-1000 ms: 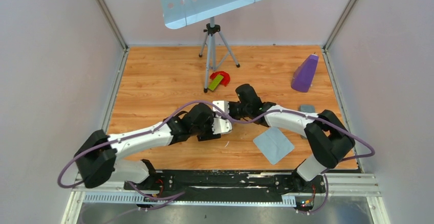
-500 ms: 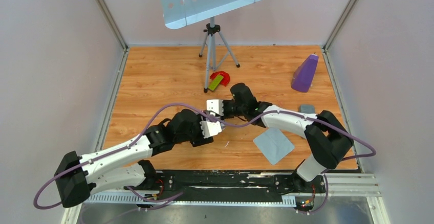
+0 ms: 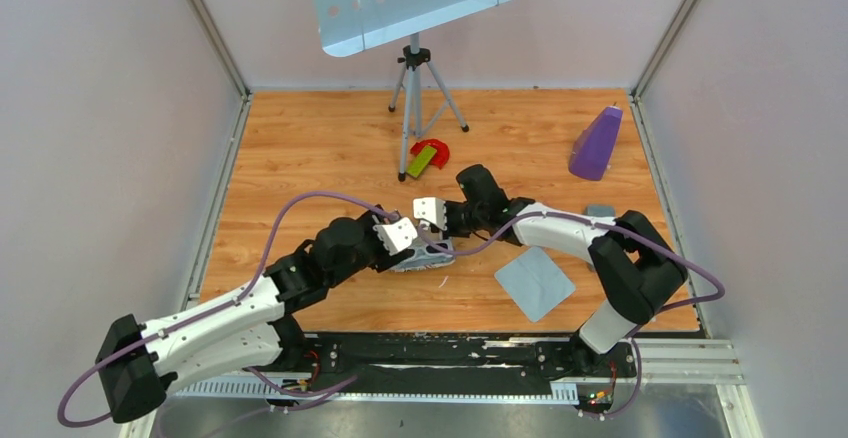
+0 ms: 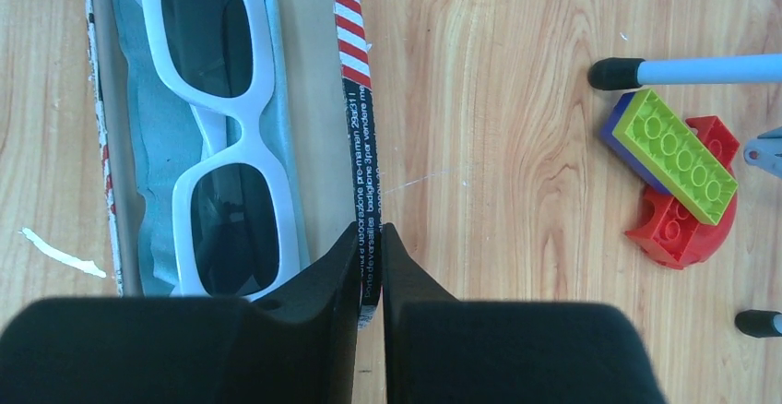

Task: Organize the sunglasses
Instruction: Place the sunglasses in the sunglasses case, then close the sunglasses case at the center of the board.

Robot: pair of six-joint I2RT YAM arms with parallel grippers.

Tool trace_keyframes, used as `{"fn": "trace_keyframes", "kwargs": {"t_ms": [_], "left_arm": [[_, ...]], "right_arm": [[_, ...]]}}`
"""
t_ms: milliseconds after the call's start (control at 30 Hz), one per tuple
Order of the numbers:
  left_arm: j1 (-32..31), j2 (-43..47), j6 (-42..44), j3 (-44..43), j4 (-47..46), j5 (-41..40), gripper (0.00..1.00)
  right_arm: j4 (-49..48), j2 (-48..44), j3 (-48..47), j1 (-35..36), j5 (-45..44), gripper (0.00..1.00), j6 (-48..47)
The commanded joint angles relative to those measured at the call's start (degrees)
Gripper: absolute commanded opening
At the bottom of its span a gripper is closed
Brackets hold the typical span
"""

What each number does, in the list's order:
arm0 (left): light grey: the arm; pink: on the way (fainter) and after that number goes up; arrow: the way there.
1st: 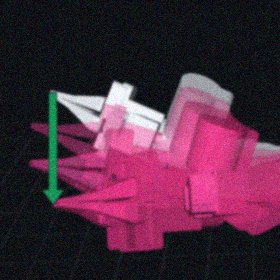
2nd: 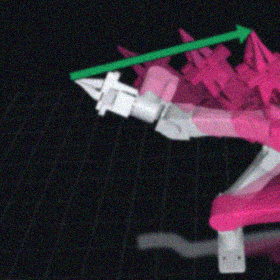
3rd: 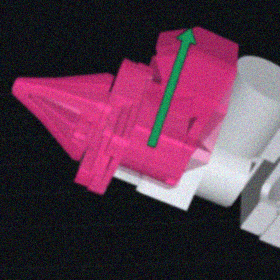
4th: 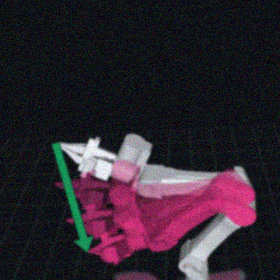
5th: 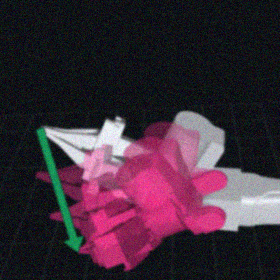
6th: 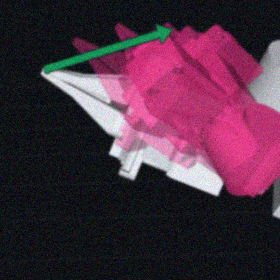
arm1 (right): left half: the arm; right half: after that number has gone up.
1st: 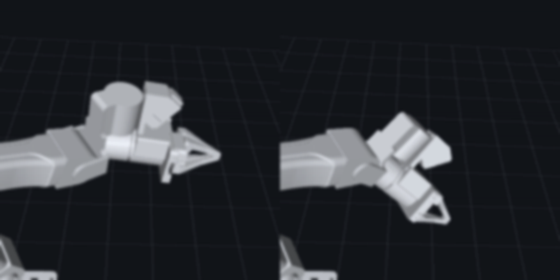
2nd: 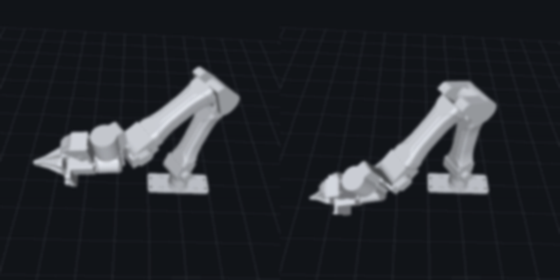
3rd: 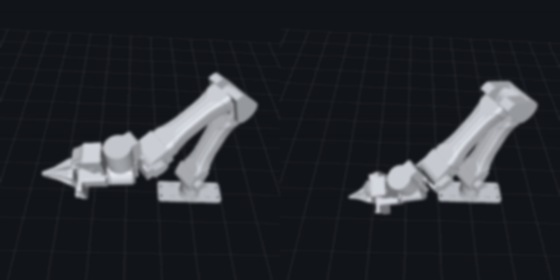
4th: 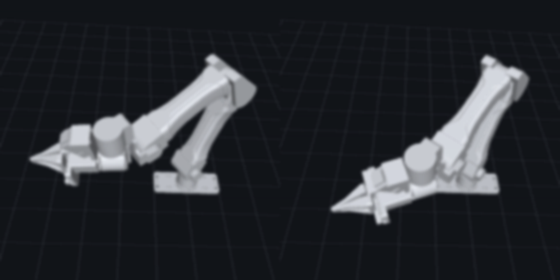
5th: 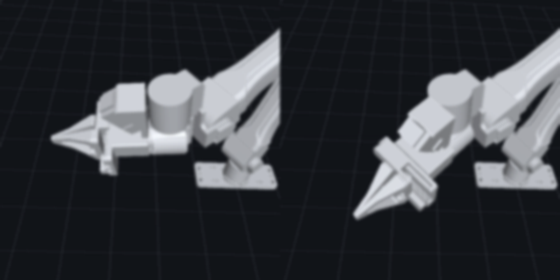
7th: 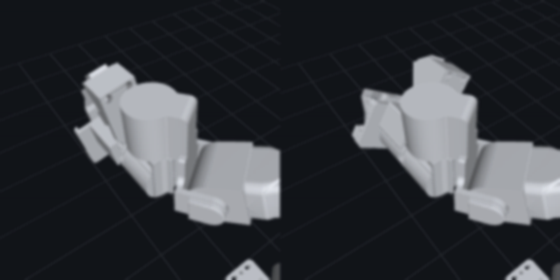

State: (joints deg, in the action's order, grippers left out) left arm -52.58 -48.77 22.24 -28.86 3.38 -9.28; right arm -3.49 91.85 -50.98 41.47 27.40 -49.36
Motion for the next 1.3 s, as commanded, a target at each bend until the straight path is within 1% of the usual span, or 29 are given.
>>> {"fn": "trace_keyframes", "kwargs": {"t_ms": [0,67,133,200,300,400,533,600,700,767,833,867,967,1033,1067,1133,1200,1267], "left_arm": [[2.94,2.67,-6.28,-0.29,-0.77,-5.75,0.7],[6.15,3.25,-11.43,-0.17,-1.12,-3.24,0.74],[9.03,0.09,-14.85,-2.11,0.23,-2.15,0.76],[11.27,-6.36,-17.58,-6.69,4.6,0.27,0.78],[13.05,-17.59,-21.22,-13.03,7.67,4.28,0.79],[13.28,-23.3,-21.94,-15.5,5.85,9.62,0.76],[13.52,-25.9,-23.49,-14.91,0.99,15.13,0.71],[13.83,-27.14,-23.64,-14.74,0.06,17.87,0.7],[14.56,-28.86,-23.57,-14.29,-0.57,20.36,0.64],[15.5,-26.31,-24.37,-11.98,-2.82,22.65,0.64],[15.73,-20.64,-24.57,-8.36,-5.71,21.78,0.67],[15.91,-17.61,-24.56,-7.39,-5.47,20.74,0.69],[16.91,-11.78,-24.69,-5.62,-1.24,15.58,0.75],[17.32,-10.87,-25.21,-5.18,-0.04,14.36,0.76],[17.43,-11.22,-26.01,-5.33,0.01,14.19,0.76],[17.53,-11.2,-27.33,-6.63,0.84,16.34,0.73],[17.71,-8.76,-28.83,-7.71,2.74,17.99,0.72],[17.69,-4.25,-29.98,-7.8,5.34,18.15,0.73]], "right_arm": [[-2.6,0.66,1.61,0.18,-0.44,0.0,-1.7],[-3.07,0.26,2.03,0.17,-0.91,0.0,-3.04],[-3.17,-0.27,2.24,0.43,-1.22,0.0,-4.13],[-1.68,-0.01,1.47,0.73,-1.93,0.0,-5.45],[-0.12,0.74,0.77,0.93,-3.26,0.0,-7.36],[0.93,1.26,0.69,1.31,-4.59,0.0,-9.45],[3.17,1.42,0.36,1.81,-4.89,0.0,-11.73],[3.22,1.34,0.17,2.09,-4.9,0.0,-11.74],[3.23,1.36,-0.43,2.29,-4.53,0.0,-10.36],[3.23,1.39,-1.02,2.31,-4.25,0.0,-9.1],[4.84,1.45,-1.59,2.37,-4.19,0.0,-8.41],[5.6,1.44,-1.89,2.32,-4.2,0.0,-8.38],[7.42,1.7,-3.56,2.26,-5.49,0.0,-7.96],[9.25,2.11,-5.18,2.22,-5.91,0.0,-7.89],[10.19,2.34,-6.05,2.22,-6.21,0.0,-7.52],[12.79,2.97,-7.96,2.21,-6.65,0.0,-7.08],[15.67,3.04,-9.27,2.13,-6.82,0.0,-8.35],[16.47,2.22,-8.83,2.19,-7.03,0.0,-10.13]]}}
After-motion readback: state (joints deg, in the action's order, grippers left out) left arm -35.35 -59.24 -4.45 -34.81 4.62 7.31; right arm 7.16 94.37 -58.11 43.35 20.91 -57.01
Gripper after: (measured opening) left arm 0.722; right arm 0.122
